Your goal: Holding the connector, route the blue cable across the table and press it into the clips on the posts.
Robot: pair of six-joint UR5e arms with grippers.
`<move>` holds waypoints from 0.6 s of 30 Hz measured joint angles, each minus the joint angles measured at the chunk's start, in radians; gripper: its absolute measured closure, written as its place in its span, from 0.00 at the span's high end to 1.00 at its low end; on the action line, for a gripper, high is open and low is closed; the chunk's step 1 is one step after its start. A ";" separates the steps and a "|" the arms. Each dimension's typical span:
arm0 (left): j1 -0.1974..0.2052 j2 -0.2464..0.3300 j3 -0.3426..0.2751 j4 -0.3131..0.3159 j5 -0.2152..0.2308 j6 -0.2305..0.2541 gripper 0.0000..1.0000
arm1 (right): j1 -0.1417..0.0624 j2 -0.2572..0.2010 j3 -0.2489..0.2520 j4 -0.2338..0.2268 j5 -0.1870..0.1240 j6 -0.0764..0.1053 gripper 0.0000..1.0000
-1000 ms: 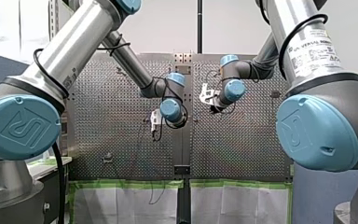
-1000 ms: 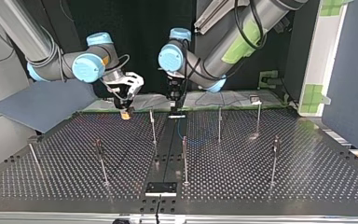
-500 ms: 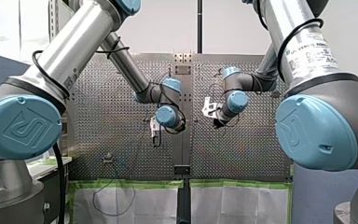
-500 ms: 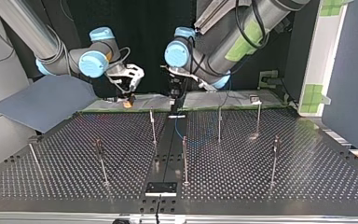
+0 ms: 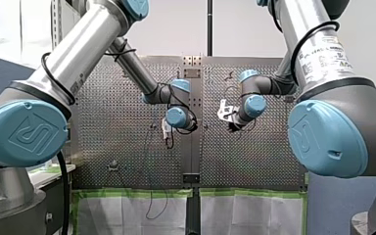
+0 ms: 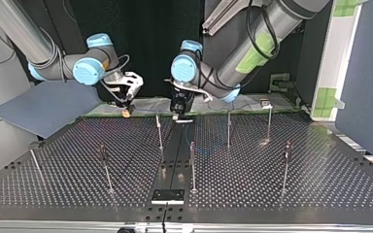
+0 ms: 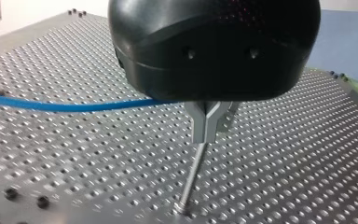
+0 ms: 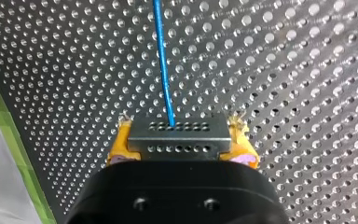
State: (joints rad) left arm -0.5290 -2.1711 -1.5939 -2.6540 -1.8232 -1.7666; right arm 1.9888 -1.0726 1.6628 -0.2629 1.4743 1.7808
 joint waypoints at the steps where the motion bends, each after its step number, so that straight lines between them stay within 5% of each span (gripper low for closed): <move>1: 0.002 -0.008 0.007 -0.008 0.001 0.000 0.02 | -0.003 0.000 0.000 0.000 -0.003 0.001 0.00; 8: 0.018 -0.068 0.069 -0.049 0.002 -0.004 0.02 | -0.022 0.006 -0.001 0.000 -0.025 0.003 0.00; 18: 0.057 -0.082 0.110 -0.014 0.026 -0.031 0.02 | -0.050 0.034 -0.017 -0.002 -0.029 0.006 0.00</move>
State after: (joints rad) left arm -0.4718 -2.2528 -1.4835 -2.6681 -1.7973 -1.7977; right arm 1.9386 -1.0389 1.6459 -0.2652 1.4452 1.7872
